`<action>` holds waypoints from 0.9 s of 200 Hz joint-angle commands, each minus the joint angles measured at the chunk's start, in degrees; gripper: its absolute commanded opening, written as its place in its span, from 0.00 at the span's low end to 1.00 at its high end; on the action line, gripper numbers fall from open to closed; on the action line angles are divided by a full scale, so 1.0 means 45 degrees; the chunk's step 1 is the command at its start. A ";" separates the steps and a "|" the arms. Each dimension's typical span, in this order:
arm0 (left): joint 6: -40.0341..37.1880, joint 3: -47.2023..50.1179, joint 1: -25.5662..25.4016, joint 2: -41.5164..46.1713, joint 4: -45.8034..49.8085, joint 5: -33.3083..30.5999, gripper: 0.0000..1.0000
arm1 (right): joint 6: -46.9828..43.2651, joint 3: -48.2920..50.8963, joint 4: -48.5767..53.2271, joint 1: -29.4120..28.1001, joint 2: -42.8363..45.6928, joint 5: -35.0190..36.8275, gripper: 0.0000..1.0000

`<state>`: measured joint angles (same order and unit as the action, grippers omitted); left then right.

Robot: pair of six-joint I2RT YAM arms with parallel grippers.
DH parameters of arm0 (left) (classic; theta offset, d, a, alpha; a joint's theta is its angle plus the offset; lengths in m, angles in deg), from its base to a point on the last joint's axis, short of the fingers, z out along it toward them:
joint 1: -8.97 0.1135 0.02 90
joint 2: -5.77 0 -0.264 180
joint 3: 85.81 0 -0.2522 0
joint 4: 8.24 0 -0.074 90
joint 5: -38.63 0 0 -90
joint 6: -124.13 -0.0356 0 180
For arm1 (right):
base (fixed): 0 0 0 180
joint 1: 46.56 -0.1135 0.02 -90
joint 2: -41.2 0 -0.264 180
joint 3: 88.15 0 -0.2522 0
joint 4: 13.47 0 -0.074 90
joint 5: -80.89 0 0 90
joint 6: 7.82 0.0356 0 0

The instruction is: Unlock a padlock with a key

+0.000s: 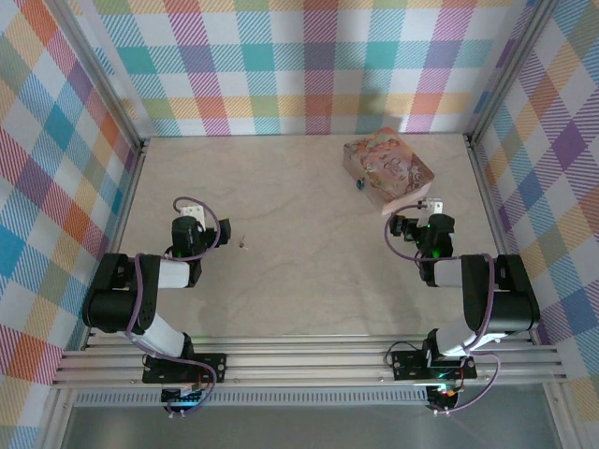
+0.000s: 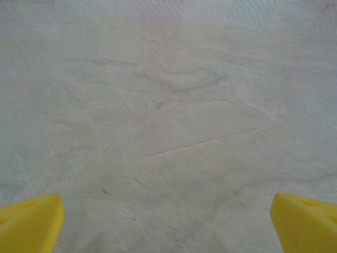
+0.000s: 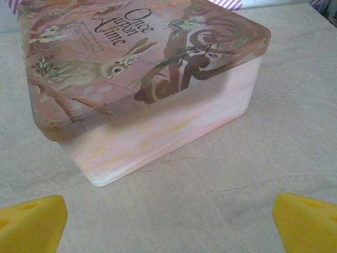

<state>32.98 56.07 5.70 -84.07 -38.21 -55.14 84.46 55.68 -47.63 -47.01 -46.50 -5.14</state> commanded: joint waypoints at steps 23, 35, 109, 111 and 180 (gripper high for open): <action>-0.0168 -0.0002 -0.0094 0.0015 -0.0485 -0.0105 1.00 | -0.0118 -0.0097 -0.0186 -0.0062 -0.0042 -0.0173 1.00; -0.0158 0.0003 -0.0094 0.0011 -0.0472 -0.0100 1.00 | -0.0119 -0.0097 -0.0189 -0.0067 -0.0042 -0.0177 1.00; -0.0172 -0.0018 -0.0096 0.0022 -0.0450 -0.0100 1.00 | -0.0117 -0.0107 -0.0171 -0.0066 -0.0042 -0.0160 1.00; -0.0164 -0.0017 -0.0090 0.0033 -0.0457 -0.0100 1.00 | -0.0117 -0.0114 -0.0161 -0.0059 -0.0042 -0.0164 1.00; -0.0133 -0.1373 -0.0107 0.1296 0.2952 0.0087 1.00 | -0.0180 -0.1721 0.4193 -0.0071 0.1561 -0.0313 1.00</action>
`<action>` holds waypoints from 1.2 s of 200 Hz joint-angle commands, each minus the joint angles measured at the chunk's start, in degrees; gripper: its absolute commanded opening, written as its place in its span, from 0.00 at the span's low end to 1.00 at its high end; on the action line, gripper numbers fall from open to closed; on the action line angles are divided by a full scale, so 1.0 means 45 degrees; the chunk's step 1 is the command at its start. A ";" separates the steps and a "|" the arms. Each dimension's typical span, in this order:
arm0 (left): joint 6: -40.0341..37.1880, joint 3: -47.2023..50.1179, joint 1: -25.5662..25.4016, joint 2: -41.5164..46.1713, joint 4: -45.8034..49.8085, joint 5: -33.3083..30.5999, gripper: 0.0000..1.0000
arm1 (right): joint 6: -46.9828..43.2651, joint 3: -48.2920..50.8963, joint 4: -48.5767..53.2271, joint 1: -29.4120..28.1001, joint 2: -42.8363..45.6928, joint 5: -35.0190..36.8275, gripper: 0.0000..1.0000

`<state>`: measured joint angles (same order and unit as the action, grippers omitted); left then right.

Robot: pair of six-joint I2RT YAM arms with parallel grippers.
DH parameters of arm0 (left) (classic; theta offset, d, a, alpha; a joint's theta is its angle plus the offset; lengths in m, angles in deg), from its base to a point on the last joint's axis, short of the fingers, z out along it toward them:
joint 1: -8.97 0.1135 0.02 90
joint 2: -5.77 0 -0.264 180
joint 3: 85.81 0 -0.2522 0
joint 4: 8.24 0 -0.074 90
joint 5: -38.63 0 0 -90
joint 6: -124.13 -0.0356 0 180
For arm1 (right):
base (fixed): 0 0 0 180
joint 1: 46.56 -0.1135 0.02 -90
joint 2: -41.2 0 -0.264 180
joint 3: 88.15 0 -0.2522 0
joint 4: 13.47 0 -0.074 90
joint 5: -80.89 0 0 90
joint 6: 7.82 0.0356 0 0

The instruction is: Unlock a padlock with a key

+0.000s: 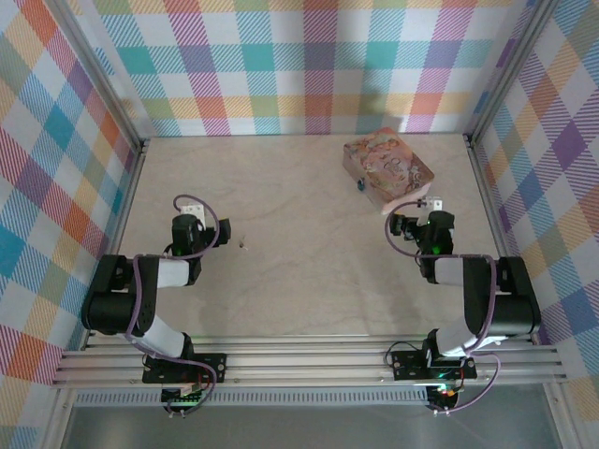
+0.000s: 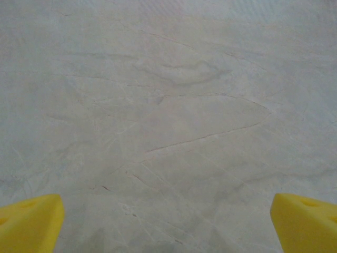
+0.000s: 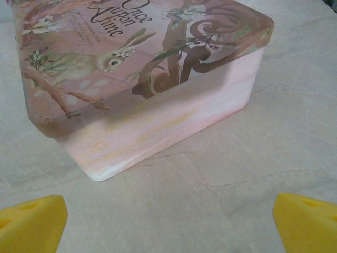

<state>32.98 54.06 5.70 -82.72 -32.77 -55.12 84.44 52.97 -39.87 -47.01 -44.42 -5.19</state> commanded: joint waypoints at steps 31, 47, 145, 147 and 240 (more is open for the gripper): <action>0.1408 -0.2897 -0.0094 0.1726 0.6235 -0.0233 1.00 | 0.0560 -0.3594 0.6510 -0.0067 0.1669 -0.0493 1.00; 0.2235 -0.4540 -0.0094 0.1509 0.9176 0.0379 1.00 | 0.1136 -0.5594 0.9363 -0.0076 0.1205 -0.0022 1.00; 0.5566 -0.7142 -0.2228 0.1283 1.3165 0.3509 0.70 | 0.0554 -1.4481 1.6894 -0.2139 -0.5212 0.1278 0.70; 0.5557 -0.7195 -0.2302 0.1246 1.3251 0.3509 0.69 | 0.0528 -1.4672 1.6991 -0.2193 -0.5367 0.1277 0.70; 0.5927 -0.7695 -0.4444 0.0357 1.4211 0.3421 0.63 | -0.1095 -1.5502 1.8769 -0.3508 -0.7262 0.0123 0.48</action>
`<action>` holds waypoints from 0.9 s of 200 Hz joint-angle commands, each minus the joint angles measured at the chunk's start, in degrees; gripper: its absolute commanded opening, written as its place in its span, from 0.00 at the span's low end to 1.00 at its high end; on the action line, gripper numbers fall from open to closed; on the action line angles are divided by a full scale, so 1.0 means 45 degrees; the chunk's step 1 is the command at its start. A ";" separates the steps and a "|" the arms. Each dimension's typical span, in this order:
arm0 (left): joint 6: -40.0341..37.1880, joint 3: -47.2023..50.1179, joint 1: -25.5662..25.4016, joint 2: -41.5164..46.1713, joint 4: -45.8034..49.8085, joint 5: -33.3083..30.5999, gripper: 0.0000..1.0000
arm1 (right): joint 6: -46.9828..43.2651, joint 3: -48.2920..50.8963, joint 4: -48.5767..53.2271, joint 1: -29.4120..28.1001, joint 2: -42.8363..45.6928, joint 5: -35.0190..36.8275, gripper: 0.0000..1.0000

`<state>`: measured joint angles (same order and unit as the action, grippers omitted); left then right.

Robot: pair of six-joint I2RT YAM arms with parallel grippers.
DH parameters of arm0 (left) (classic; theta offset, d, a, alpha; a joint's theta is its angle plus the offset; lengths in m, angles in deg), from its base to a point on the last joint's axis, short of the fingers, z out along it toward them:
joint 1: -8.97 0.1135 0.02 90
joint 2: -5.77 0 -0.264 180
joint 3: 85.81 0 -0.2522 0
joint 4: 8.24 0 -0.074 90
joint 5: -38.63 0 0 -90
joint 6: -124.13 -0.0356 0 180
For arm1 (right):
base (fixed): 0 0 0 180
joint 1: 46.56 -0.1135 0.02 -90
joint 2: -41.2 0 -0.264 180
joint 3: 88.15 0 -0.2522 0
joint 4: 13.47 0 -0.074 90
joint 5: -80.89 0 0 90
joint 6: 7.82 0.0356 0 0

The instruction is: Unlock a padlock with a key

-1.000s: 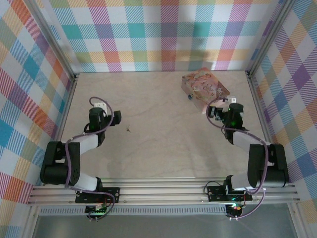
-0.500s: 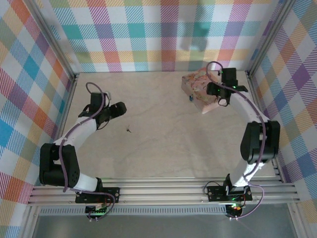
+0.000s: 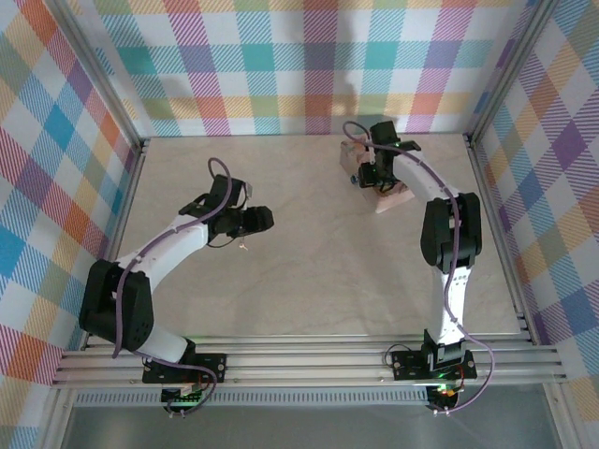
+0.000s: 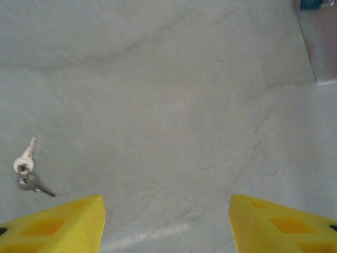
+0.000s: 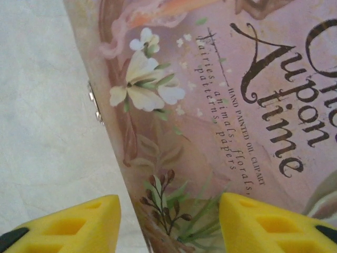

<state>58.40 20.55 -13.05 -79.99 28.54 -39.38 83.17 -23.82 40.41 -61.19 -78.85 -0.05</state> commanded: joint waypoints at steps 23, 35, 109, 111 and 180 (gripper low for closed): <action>0.0463 -0.0271 -0.0413 -0.0453 0.0589 -0.0135 0.63 | -0.0833 0.3403 0.0595 -0.0613 0.1304 -0.1376 0.42; 0.0483 -0.0316 -0.0453 -0.0502 0.0560 -0.0075 0.63 | -0.0826 0.4434 0.0342 -0.0989 0.1888 -0.1458 0.40; 0.0745 -0.0423 -0.0490 0.0513 -0.0168 -0.1094 0.71 | 0.0526 0.8374 0.0085 -0.3535 0.5940 -0.1681 0.40; 0.0711 -0.0400 -0.0495 0.0559 -0.0232 -0.1114 0.71 | 0.0698 0.8409 0.0122 -0.3567 0.6059 -0.1720 0.41; -0.1068 -0.4384 -0.0481 -0.2588 0.1764 0.0960 0.71 | 0.7053 1.0199 0.0230 -0.3546 1.0268 -0.1740 0.76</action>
<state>57.03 8.16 -14.65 -84.88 32.43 -40.41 101.44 19.07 39.77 -77.65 -38.09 -6.74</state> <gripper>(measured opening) 0.716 0.724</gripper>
